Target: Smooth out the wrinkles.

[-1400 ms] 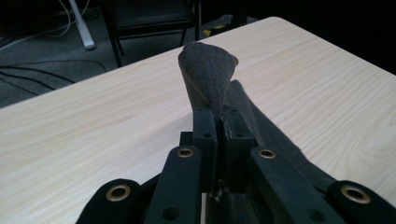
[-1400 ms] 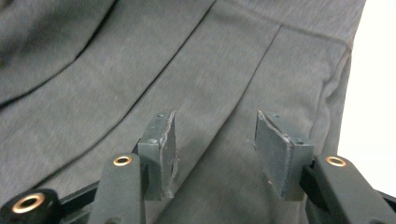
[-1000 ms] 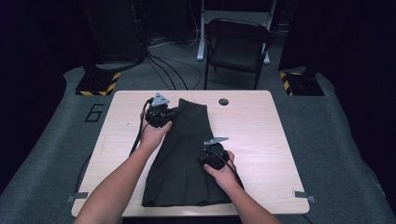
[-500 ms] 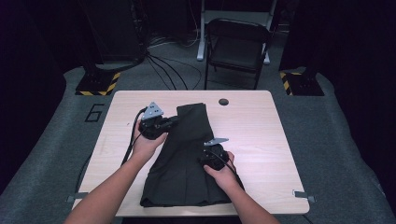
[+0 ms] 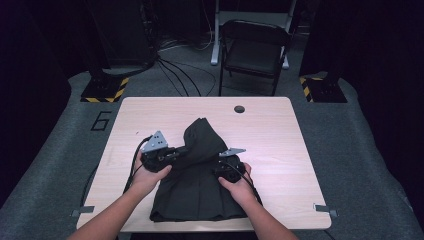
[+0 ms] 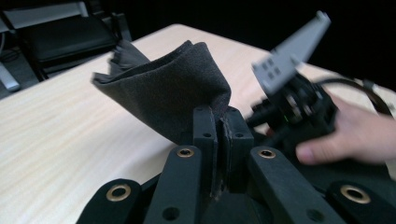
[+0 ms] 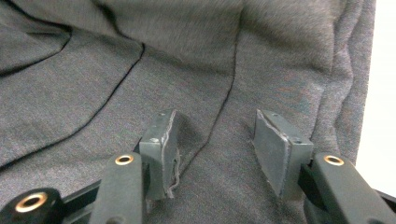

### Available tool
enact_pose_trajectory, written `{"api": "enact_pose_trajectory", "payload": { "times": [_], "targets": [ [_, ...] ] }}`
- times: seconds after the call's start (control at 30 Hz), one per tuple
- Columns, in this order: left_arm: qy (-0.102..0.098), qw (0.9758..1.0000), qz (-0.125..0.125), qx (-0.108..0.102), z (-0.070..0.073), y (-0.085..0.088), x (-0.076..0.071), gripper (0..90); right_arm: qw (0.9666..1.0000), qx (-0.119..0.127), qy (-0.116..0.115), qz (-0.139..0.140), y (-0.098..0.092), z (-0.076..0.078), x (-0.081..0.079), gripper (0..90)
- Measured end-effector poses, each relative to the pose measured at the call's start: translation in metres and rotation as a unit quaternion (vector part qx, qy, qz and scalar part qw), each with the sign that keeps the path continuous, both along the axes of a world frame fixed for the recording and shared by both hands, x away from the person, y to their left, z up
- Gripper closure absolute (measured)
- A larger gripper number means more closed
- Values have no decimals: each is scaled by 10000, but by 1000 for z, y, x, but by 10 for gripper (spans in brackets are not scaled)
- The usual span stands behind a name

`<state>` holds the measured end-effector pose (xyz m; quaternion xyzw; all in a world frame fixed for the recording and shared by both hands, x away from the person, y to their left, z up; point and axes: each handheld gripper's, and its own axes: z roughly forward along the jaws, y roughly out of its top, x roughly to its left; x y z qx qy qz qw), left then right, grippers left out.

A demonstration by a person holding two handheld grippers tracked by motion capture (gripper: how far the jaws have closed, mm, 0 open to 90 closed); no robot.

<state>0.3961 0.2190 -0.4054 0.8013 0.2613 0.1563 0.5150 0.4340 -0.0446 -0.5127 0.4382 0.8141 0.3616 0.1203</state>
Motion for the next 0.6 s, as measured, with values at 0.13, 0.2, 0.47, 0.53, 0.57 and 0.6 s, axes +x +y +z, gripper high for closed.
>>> {"api": "enact_pose_trajectory", "payload": {
  "times": [0.13,0.2,0.47,0.53,0.57,0.6],
  "targets": [
    [164,9998,-120,75,-16,2,-14,862,10000,-2,-30,30,-1,0,0,490],
    [227,9995,-199,116,-24,2,-19,862,10000,-18,-39,46,-2,-1,1,491],
    [498,9960,-526,529,-57,-5,-34,861,10000,39,-28,-15,-1,-1,0,491],
    [539,9940,-602,733,-67,-8,-36,861,10000,40,-17,-25,-1,0,0,490],
    [559,9938,-598,757,-70,-9,-38,861,10000,1,-9,19,-2,0,1,489],
    [592,9933,-612,785,-74,-10,-38,861,10000,-7,-7,32,-2,0,1,489]
  ]
}}
